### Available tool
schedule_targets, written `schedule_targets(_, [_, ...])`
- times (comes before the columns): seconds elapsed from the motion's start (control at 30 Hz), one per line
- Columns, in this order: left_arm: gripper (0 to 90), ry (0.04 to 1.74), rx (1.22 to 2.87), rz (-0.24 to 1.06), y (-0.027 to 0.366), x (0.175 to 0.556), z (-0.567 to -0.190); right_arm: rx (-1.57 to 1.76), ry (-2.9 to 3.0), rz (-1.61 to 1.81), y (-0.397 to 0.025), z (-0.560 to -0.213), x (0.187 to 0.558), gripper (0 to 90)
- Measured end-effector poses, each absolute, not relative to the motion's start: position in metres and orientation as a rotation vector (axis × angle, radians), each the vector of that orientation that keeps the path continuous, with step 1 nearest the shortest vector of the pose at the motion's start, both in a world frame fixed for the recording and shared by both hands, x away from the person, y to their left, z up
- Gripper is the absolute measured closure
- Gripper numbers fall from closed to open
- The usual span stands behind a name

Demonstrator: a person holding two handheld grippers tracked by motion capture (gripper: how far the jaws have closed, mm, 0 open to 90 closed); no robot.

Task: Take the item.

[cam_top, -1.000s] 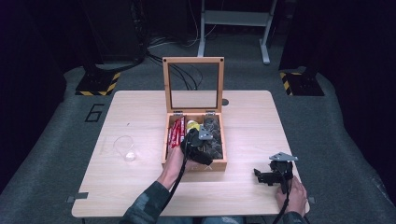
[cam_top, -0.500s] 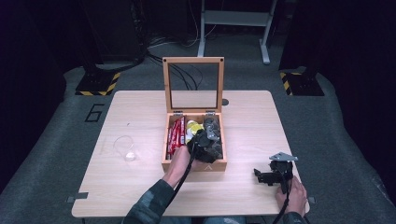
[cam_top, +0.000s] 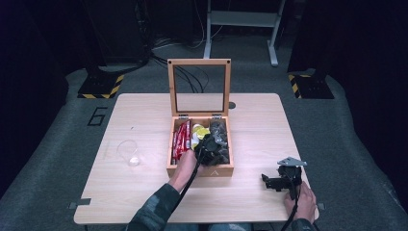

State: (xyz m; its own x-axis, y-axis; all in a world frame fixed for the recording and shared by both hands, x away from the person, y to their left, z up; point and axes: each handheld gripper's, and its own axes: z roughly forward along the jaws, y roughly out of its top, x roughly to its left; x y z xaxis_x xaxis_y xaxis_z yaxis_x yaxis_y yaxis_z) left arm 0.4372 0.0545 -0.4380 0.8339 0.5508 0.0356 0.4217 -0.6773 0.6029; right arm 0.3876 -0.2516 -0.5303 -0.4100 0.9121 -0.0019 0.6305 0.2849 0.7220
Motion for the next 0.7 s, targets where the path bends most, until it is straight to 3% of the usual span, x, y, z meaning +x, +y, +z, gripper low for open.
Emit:
schedule_targets(0.1, [88.5, 0.709, 2.402, 0.282, 0.056, 0.437, -0.437, 1.385, 2.143, 0.914, -0.252, -0.53, 0.388, 0.0])
schedule_targets(0.7, [89.9, 0.685, 2.32, 0.361, 0.072, 0.43, -0.418, 1.384, 2.142, 0.914, -0.252, -0.53, 0.388, 0.0])
